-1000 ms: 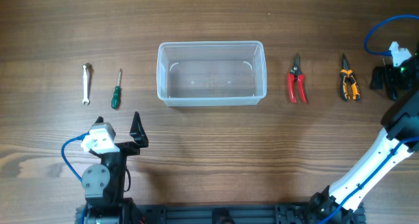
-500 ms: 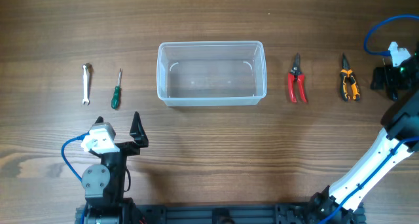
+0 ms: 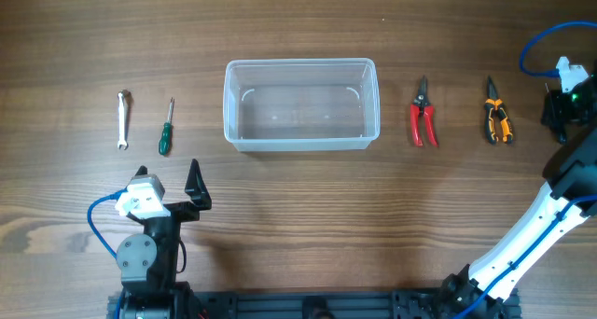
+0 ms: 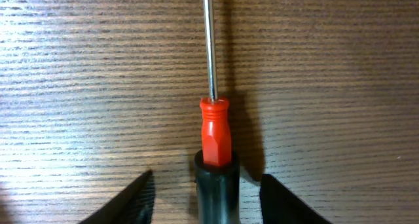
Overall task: Pack container
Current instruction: 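Close the right gripper on the red screwdriver handle and lift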
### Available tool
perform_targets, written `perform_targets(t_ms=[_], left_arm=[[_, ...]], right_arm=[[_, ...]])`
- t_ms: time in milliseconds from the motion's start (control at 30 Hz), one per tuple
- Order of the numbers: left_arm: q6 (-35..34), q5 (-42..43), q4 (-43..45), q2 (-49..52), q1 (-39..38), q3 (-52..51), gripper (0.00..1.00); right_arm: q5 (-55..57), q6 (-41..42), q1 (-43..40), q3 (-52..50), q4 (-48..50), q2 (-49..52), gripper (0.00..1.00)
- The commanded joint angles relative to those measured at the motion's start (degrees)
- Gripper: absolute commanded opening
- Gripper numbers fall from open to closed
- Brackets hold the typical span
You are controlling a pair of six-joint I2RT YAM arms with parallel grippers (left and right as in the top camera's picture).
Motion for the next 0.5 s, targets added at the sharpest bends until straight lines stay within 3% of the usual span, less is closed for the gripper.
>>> perform_targets(t_ms=[0,100,467], left_arm=[[0.9,-0.7,0.2,-0.5,-0.3,-0.4,1.0],[0.9,-0.7,0.2,-0.5,-0.3,-0.4,1.0],[0.9,-0.7,0.2,-0.5,-0.3,-0.4,1.0]], right_arm=[[2.1,0.0,0.1,0.5,0.5,1.0,0.45],[2.1,0.0,0.1,0.5,0.6,1.0,0.37],[2.0,0.1,0.1,0.5,0.6,1.0,0.29]])
